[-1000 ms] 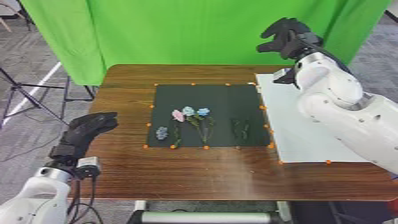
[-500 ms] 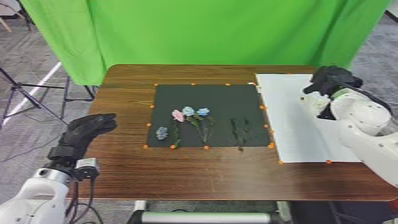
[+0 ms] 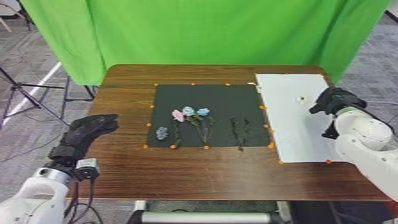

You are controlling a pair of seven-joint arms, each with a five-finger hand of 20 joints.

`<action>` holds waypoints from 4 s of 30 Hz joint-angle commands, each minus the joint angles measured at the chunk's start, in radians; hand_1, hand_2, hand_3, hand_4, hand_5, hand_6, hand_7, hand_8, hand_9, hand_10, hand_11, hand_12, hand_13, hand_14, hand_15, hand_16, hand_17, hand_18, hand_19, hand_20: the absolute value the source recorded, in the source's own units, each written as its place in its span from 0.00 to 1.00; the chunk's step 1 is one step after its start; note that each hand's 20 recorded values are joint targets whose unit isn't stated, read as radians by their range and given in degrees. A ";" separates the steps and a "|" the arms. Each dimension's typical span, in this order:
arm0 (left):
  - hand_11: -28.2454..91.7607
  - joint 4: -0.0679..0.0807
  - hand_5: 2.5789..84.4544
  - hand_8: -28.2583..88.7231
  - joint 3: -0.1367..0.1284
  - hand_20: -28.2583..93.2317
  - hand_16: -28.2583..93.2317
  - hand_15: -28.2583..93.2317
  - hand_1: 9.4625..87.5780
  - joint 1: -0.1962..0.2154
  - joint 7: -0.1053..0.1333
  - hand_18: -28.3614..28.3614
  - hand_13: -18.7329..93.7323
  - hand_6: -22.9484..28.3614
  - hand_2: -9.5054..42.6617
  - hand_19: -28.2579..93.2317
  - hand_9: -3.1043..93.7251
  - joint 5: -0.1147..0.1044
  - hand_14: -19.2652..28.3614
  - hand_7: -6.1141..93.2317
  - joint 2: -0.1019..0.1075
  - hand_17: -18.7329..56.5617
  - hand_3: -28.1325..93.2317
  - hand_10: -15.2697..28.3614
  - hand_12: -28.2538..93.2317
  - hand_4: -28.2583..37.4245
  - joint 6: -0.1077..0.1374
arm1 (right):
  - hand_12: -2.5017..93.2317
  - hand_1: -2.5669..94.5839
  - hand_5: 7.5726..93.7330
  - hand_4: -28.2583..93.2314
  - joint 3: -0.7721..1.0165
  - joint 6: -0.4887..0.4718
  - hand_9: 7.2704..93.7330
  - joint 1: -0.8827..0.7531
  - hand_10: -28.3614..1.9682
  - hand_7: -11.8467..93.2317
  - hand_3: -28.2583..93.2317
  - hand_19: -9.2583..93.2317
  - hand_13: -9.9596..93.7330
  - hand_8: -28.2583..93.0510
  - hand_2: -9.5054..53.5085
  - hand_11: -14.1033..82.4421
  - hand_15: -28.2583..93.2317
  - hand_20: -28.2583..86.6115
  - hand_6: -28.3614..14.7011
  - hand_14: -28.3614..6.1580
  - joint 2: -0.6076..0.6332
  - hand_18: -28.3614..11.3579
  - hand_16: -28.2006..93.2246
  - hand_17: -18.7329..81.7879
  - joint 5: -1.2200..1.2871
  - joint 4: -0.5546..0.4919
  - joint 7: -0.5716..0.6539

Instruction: Arrange flowers

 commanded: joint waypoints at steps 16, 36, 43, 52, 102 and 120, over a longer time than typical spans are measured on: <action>0.44 -0.004 0.59 0.17 -0.008 0.33 0.19 0.43 0.42 -0.002 -0.017 0.68 0.50 0.49 0.33 0.37 0.53 -0.006 0.79 0.25 -0.010 0.30 0.70 0.69 0.31 0.25 -0.015 | 0.39 0.69 0.86 0.09 -0.099 0.323 0.92 0.055 0.59 0.26 0.69 1.00 0.95 0.29 0.00 0.19 0.79 0.78 0.67 0.78 0.053 0.33 0.48 0.80 -0.064 -0.020 0.006; 0.44 0.002 0.58 0.17 0.006 0.33 0.19 0.43 0.41 -0.026 -0.032 0.70 0.50 0.50 0.34 0.38 0.53 -0.011 0.79 0.25 -0.004 0.28 0.70 0.69 0.31 0.25 -0.025 | 0.39 0.67 0.87 0.10 -0.409 0.294 0.93 0.424 0.57 0.25 0.69 1.00 0.95 0.29 0.00 0.18 0.78 0.80 0.68 0.78 -0.142 0.34 0.49 0.81 0.422 -0.152 -0.083; 0.44 0.001 0.58 0.17 0.001 0.33 0.19 0.43 0.39 -0.019 -0.044 0.72 0.50 0.50 0.36 0.38 0.52 -0.018 0.80 0.25 -0.006 0.27 0.71 0.69 0.31 0.24 -0.028 | 0.39 0.67 0.87 0.11 -0.476 0.248 0.93 0.451 0.57 0.25 0.69 1.00 0.95 0.29 0.00 0.18 0.78 0.80 0.68 0.78 -0.195 0.35 0.49 0.81 0.411 -0.128 -0.073; 0.44 0.000 0.57 0.17 -0.003 0.33 0.20 0.43 0.38 -0.019 -0.049 0.73 0.49 0.51 0.36 0.39 0.52 -0.003 0.81 0.24 -0.007 0.26 0.71 0.69 0.31 0.23 -0.046 | 0.38 0.67 0.87 0.11 -0.494 0.221 0.92 0.417 0.55 0.25 0.68 1.00 0.95 0.29 0.00 0.18 0.78 0.80 0.67 0.77 -0.193 0.34 0.50 0.80 0.402 -0.115 -0.059; 0.44 0.003 0.57 0.17 -0.001 0.33 0.20 0.42 0.38 -0.031 -0.037 0.74 0.48 0.49 0.34 0.38 0.51 0.034 0.80 0.25 -0.004 0.26 0.71 0.69 0.32 0.24 -0.075 | 0.25 0.44 0.64 0.12 -0.272 0.055 0.71 0.379 0.43 0.21 0.75 1.00 0.90 0.17 0.00 0.27 0.80 0.79 0.73 0.70 -0.026 0.28 0.50 0.76 0.450 -0.192 -0.100; 0.44 0.004 0.58 0.17 -0.003 0.33 0.20 0.42 0.39 -0.038 -0.049 0.74 0.48 0.48 0.34 0.38 0.51 0.034 0.80 0.25 -0.007 0.25 0.70 0.69 0.32 0.24 -0.091 | 0.24 0.41 0.45 0.11 -0.195 -0.075 0.48 0.280 0.33 0.16 0.75 0.99 0.82 0.20 0.00 0.21 0.79 0.71 0.64 0.58 -0.074 0.22 0.48 0.66 0.231 0.090 0.041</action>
